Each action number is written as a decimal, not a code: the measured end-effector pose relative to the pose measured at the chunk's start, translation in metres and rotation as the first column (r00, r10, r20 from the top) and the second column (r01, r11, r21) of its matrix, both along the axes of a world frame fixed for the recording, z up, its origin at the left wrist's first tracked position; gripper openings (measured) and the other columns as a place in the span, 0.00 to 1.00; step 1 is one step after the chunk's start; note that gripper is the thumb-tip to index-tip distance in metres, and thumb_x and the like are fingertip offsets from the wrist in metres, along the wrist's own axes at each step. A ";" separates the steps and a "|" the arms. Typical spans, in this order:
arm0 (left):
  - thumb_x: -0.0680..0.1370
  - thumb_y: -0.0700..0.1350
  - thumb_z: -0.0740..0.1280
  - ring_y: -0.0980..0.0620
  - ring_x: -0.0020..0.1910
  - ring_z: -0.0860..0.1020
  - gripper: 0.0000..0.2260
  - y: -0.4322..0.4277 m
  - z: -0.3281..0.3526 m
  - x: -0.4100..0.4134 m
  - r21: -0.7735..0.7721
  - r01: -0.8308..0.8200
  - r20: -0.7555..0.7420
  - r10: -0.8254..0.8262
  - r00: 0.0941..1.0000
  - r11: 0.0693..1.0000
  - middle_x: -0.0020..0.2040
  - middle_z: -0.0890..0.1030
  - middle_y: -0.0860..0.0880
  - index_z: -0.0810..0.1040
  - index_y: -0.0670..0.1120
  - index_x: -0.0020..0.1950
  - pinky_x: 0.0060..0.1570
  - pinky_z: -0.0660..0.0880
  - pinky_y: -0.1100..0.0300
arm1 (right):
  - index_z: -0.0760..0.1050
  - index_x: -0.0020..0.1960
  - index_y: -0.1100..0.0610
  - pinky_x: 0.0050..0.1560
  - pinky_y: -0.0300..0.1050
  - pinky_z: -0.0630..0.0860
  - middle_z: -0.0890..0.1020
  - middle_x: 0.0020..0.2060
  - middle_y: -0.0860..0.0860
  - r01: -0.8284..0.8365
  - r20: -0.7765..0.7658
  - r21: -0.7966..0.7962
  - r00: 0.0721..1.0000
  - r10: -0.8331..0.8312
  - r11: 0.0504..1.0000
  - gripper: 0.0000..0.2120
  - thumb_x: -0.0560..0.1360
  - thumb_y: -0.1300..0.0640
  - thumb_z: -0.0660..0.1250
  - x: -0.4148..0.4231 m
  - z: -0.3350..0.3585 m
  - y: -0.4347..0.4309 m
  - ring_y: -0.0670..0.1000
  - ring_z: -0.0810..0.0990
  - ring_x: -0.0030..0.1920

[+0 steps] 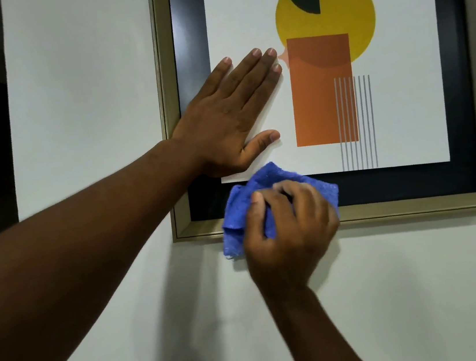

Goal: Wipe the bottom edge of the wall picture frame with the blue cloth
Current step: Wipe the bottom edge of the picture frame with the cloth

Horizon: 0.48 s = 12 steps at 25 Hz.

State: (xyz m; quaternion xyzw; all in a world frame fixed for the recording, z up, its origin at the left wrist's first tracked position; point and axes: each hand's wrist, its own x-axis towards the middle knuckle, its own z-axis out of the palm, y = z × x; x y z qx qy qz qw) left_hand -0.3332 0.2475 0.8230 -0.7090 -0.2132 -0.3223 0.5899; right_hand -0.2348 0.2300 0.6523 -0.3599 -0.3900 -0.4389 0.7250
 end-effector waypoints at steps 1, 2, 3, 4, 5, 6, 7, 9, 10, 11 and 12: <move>0.79 0.64 0.46 0.44 0.81 0.48 0.36 0.000 0.002 0.001 0.002 -0.001 -0.002 0.001 1.000 1.000 0.81 0.50 0.42 0.48 0.42 0.80 0.79 0.49 0.45 | 0.80 0.46 0.54 0.59 0.55 0.71 0.84 0.47 0.52 0.013 0.031 -0.010 0.999 -0.012 1.000 0.07 0.77 0.53 0.66 -0.012 0.000 0.001 0.56 0.81 0.55; 0.79 0.64 0.46 0.44 0.81 0.49 0.36 0.000 0.003 0.000 0.004 -0.001 -0.001 0.001 1.000 1.000 0.81 0.50 0.42 0.48 0.42 0.80 0.79 0.49 0.45 | 0.81 0.46 0.53 0.59 0.54 0.71 0.84 0.47 0.52 0.006 0.114 -0.005 0.993 -0.005 1.000 0.07 0.77 0.53 0.66 -0.014 -0.004 0.002 0.55 0.81 0.55; 0.79 0.64 0.46 0.44 0.81 0.49 0.36 0.000 0.004 0.000 0.006 0.002 -0.001 -0.002 1.000 1.000 0.81 0.50 0.42 0.48 0.42 0.80 0.79 0.49 0.45 | 0.81 0.46 0.54 0.58 0.54 0.72 0.85 0.48 0.52 -0.013 0.191 0.009 0.982 0.011 1.000 0.07 0.77 0.53 0.66 -0.005 -0.007 0.002 0.56 0.81 0.55; 0.79 0.64 0.46 0.44 0.81 0.49 0.36 0.000 0.004 0.000 0.005 0.004 -0.002 -0.004 1.000 1.000 0.81 0.50 0.41 0.48 0.42 0.80 0.79 0.49 0.45 | 0.82 0.45 0.55 0.57 0.54 0.73 0.85 0.47 0.54 -0.024 0.226 0.025 0.974 0.018 0.999 0.07 0.77 0.54 0.67 0.009 -0.010 0.002 0.56 0.82 0.54; 0.79 0.64 0.46 0.44 0.80 0.49 0.36 0.000 0.004 0.000 0.006 0.004 0.000 -0.004 1.000 1.000 0.81 0.50 0.41 0.48 0.42 0.80 0.79 0.49 0.45 | 0.82 0.44 0.56 0.57 0.54 0.73 0.85 0.47 0.55 -0.024 0.207 0.040 0.978 0.015 0.999 0.07 0.76 0.55 0.67 0.021 -0.010 0.000 0.57 0.82 0.53; 0.79 0.64 0.46 0.44 0.81 0.49 0.36 0.000 0.002 0.001 0.007 0.000 0.003 0.000 1.000 1.000 0.81 0.50 0.41 0.48 0.41 0.80 0.79 0.49 0.45 | 0.82 0.43 0.57 0.56 0.55 0.73 0.85 0.46 0.55 -0.019 0.145 0.044 0.989 0.013 0.999 0.07 0.76 0.56 0.67 0.026 -0.008 0.000 0.58 0.82 0.52; 0.79 0.64 0.46 0.44 0.81 0.49 0.36 0.000 0.001 0.001 0.005 -0.002 0.004 0.002 1.000 1.000 0.81 0.50 0.41 0.47 0.41 0.80 0.79 0.49 0.45 | 0.82 0.43 0.56 0.56 0.55 0.73 0.85 0.46 0.54 -0.010 0.061 0.029 0.998 0.008 1.000 0.07 0.76 0.55 0.67 0.023 -0.005 0.001 0.58 0.82 0.52; 0.79 0.64 0.46 0.44 0.81 0.48 0.36 -0.001 0.002 0.001 -0.007 -0.001 -0.001 0.001 1.000 1.000 0.81 0.49 0.41 0.47 0.41 0.80 0.79 0.49 0.44 | 0.81 0.46 0.53 0.57 0.54 0.71 0.84 0.47 0.53 0.025 0.016 -0.011 1.000 -0.025 1.000 0.07 0.77 0.53 0.66 -0.004 0.001 0.002 0.57 0.81 0.53; 0.79 0.64 0.46 0.44 0.81 0.48 0.36 -0.001 0.003 0.000 -0.012 -0.001 -0.005 0.001 1.000 1.000 0.81 0.49 0.41 0.47 0.42 0.80 0.79 0.48 0.44 | 0.80 0.48 0.52 0.58 0.54 0.70 0.84 0.49 0.52 0.032 0.090 -0.033 0.996 -0.028 0.999 0.07 0.77 0.51 0.64 -0.017 0.001 0.003 0.56 0.81 0.54; 0.79 0.64 0.46 0.44 0.81 0.48 0.37 -0.001 0.004 0.000 -0.013 0.002 -0.008 -0.002 1.000 1.000 0.81 0.49 0.41 0.47 0.42 0.80 0.79 0.48 0.44 | 0.80 0.50 0.51 0.58 0.54 0.70 0.84 0.50 0.52 0.036 0.185 -0.053 0.982 -0.026 0.998 0.08 0.77 0.50 0.63 -0.026 -0.002 0.004 0.55 0.81 0.55; 0.79 0.64 0.45 0.44 0.81 0.48 0.37 0.000 0.004 0.000 -0.008 0.007 -0.009 -0.007 1.000 1.000 0.81 0.49 0.41 0.47 0.41 0.80 0.79 0.48 0.44 | 0.80 0.53 0.50 0.58 0.53 0.70 0.84 0.51 0.51 0.050 0.261 -0.068 0.965 -0.030 0.996 0.10 0.78 0.49 0.62 -0.027 -0.004 0.005 0.55 0.81 0.56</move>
